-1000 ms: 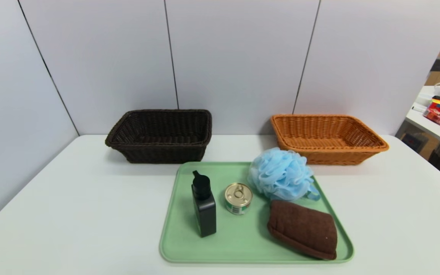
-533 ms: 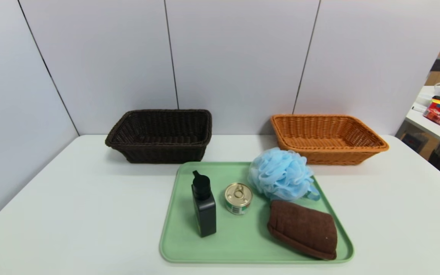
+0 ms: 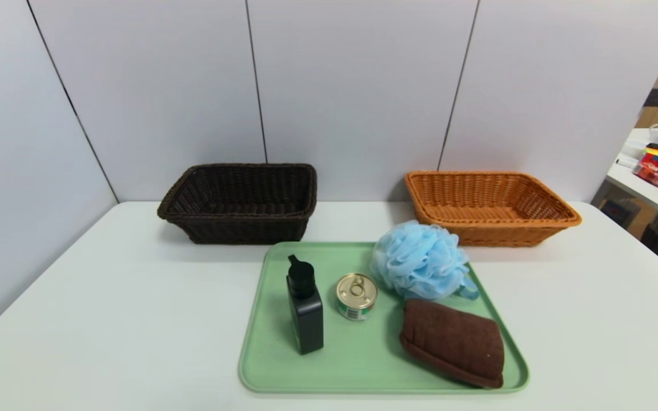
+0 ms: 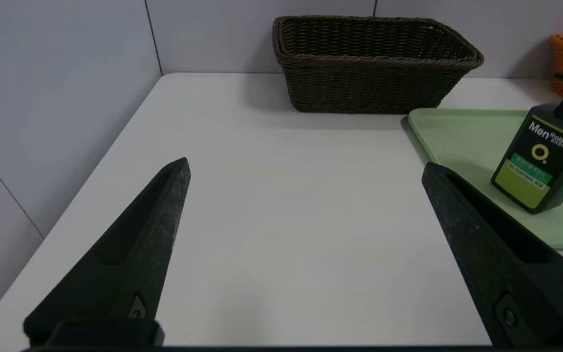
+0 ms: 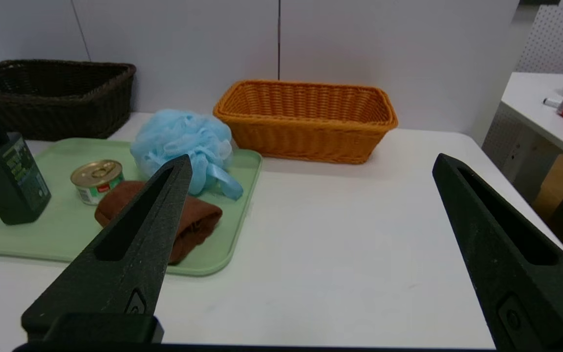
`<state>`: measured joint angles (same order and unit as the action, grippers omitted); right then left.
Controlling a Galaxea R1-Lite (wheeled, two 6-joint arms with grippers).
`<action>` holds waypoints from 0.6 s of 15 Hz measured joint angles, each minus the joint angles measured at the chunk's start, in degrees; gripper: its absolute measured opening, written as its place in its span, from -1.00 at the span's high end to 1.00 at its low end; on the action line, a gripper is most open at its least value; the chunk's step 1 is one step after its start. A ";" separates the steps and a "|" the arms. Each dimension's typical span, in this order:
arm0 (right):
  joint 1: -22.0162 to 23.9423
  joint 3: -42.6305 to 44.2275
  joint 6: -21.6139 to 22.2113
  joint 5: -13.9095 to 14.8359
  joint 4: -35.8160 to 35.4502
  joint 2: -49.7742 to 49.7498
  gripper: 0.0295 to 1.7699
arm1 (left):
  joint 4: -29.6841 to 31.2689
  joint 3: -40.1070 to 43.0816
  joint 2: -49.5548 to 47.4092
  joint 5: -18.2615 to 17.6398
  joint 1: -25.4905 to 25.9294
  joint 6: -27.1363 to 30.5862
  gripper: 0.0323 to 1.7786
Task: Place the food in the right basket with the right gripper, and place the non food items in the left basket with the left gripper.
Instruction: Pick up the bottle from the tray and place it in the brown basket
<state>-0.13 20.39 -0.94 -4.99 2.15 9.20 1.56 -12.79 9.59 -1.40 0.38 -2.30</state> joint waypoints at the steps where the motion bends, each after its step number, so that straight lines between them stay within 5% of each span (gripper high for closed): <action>1: -0.02 2.45 -0.02 -0.09 -0.06 2.43 -0.92 | 0.65 -2.28 3.05 -0.05 0.00 0.00 -0.90; 9: -0.44 15.10 -0.10 -2.12 -0.33 22.88 -0.92 | 3.58 -13.40 25.08 -1.34 -0.07 -0.22 -0.90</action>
<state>-0.57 35.50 -1.04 -7.11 1.82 32.09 5.14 -26.19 34.67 -2.74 0.30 -2.52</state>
